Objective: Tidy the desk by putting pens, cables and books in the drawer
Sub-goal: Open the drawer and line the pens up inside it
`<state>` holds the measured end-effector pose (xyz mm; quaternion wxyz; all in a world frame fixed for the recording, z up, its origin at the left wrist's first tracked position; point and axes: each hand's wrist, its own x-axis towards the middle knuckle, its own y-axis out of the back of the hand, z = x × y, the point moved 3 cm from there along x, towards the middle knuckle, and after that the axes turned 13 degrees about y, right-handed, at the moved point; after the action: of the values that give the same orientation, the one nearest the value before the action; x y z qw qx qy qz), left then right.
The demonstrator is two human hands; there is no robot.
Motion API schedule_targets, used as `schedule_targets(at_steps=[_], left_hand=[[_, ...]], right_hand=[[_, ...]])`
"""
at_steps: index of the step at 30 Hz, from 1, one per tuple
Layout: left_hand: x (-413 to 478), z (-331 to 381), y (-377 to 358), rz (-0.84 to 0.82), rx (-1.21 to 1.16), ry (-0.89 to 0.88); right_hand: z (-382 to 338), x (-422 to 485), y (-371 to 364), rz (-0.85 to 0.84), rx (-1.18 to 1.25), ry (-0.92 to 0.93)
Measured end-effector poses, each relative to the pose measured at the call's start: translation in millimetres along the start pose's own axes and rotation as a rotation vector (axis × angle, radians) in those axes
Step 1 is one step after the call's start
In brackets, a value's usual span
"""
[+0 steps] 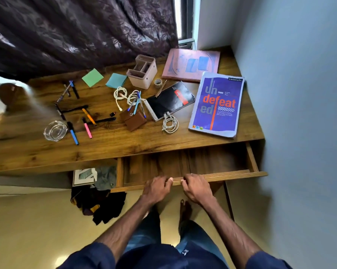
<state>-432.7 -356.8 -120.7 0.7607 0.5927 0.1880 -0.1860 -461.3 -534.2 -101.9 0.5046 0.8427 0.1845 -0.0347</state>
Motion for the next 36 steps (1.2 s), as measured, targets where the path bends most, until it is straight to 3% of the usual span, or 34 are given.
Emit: schedule_targets(at_steps=[5,21,29,36], left_hand=[[-34,-7,-18,-0.065,-0.012,-0.023],[-170,-50,-89,-0.320,-0.005,-0.196],[-206,-62,-112,-0.497,0.048,-0.216],[-228,-60,-106,-0.505,0.043,-0.209]], right_hand=[[-12,-38,-14,-0.061,0.052,-0.082],[-72,-183,-85,-0.040,0.111,-0.508],[-89,-237,-108,-0.062,0.143,-0.553],[-94,-250,-107,-0.055,0.145,-0.541]])
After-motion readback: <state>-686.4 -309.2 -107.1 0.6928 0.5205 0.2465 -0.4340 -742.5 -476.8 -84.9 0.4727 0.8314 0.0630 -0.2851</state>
